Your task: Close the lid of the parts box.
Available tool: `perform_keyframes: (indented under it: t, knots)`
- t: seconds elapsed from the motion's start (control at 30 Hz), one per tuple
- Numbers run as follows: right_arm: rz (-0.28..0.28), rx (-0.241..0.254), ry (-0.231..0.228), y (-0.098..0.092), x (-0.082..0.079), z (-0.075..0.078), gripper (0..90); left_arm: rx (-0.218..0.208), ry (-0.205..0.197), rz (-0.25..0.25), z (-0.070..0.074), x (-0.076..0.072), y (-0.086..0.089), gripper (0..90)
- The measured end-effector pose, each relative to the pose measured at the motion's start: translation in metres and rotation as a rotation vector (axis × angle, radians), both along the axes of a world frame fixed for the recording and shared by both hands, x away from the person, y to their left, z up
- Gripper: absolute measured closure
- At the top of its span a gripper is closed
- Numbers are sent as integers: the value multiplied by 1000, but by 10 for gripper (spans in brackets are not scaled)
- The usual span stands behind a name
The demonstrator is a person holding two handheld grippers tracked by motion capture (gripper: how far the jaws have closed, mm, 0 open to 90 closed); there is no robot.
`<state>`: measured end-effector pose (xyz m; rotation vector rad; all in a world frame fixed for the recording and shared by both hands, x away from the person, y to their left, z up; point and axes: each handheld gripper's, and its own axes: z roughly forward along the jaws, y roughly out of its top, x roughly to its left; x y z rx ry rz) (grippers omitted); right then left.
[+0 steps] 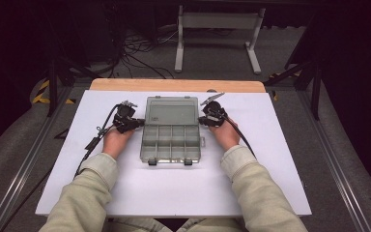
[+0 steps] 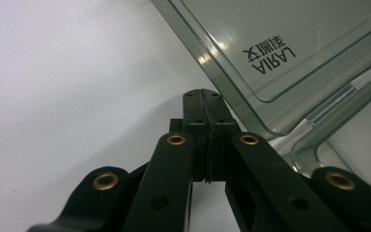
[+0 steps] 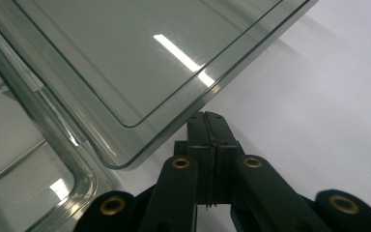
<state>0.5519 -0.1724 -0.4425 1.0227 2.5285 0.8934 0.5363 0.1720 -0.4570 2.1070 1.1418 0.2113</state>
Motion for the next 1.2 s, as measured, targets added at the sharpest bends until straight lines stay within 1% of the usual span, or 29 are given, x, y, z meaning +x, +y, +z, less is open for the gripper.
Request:
perform_keyframes:
  t: [0.17,0.27,0.37,0.47,0.53,0.57,0.63,0.73,0.83,1.0,1.07,1.17,1.2]
  knots:
    - [-4,5,-7,1,2,0,900,0,-12,5,-1,1,-1,900]
    - [-4,9,-8,1,3,-1,900,-7,-12,10,-1,2,-1,900]
    - [-9,13,-12,1,3,-1,900,-7,-9,12,-1,3,-2,900]
    - [-13,15,-17,2,3,-1,900,3,-14,16,0,3,-4,900]
    - [-20,20,-19,2,3,-2,900,-2,-18,17,-1,3,-3,900]
    - [-23,22,-23,2,3,-2,900,-13,-12,21,-1,3,-2,900]
    - [-31,23,-28,2,3,-2,900,-19,-12,25,-1,4,-2,900]
    - [-40,31,-29,2,3,-1,900,-13,-20,28,-1,3,-3,900]
    - [-43,38,-44,1,3,0,900,-13,-33,31,0,3,-3,900]
    - [-53,46,-66,0,2,4,900,-23,-35,40,2,2,-3,900]
    - [-53,49,-76,0,1,5,900,-26,-50,48,3,1,-3,900]
    - [-58,57,-82,0,1,7,900,-29,-60,54,5,1,-3,900]
    - [-61,61,-83,0,0,8,900,-37,-62,56,6,1,-3,900]
